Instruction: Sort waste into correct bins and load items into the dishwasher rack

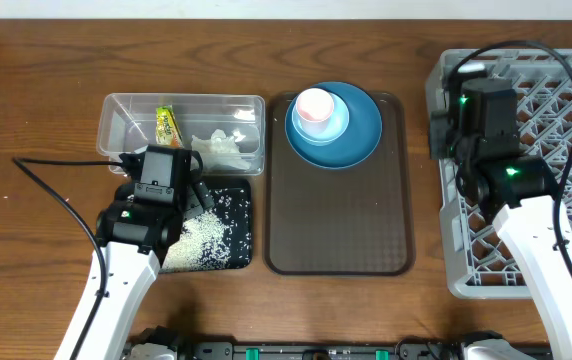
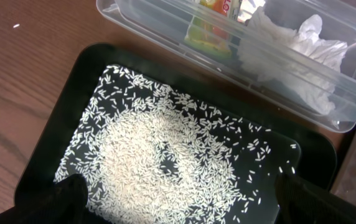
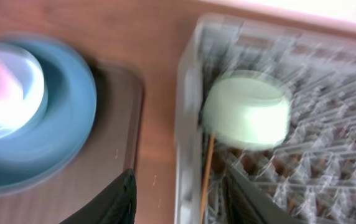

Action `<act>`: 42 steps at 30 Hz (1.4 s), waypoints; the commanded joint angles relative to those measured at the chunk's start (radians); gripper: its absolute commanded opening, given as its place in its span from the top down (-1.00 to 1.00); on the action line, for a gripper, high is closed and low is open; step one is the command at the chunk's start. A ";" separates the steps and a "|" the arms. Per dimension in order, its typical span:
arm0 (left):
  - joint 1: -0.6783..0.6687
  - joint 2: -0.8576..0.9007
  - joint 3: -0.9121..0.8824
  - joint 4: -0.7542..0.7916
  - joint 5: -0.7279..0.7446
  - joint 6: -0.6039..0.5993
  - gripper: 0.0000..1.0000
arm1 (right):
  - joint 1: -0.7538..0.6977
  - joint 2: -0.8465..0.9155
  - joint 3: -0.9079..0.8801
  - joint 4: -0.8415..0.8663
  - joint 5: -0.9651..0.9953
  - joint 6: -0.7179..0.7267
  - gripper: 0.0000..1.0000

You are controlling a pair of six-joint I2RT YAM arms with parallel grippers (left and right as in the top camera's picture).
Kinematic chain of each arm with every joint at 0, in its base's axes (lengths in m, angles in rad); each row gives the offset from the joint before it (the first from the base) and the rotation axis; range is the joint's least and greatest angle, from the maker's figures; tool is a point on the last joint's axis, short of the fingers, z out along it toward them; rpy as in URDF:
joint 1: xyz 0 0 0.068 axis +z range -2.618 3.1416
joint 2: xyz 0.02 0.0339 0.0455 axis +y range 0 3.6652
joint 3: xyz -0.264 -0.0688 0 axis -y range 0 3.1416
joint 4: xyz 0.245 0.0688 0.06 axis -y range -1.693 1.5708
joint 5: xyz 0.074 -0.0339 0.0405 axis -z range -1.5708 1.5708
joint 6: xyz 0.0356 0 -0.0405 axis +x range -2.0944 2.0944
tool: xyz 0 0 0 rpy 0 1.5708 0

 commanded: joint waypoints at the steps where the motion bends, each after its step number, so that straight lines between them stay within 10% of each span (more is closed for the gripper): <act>1: 0.005 0.005 0.005 0.001 -0.008 0.005 -0.96 | -0.008 0.010 0.003 -0.059 -0.035 0.041 0.14; 21: 0.005 0.005 0.005 0.002 -0.008 0.005 -0.96 | -0.154 0.216 0.003 -0.097 -0.200 0.026 0.42; 42: 0.005 0.005 0.005 0.001 -0.008 0.005 -0.96 | -0.161 0.236 0.102 -0.129 -0.183 0.014 0.26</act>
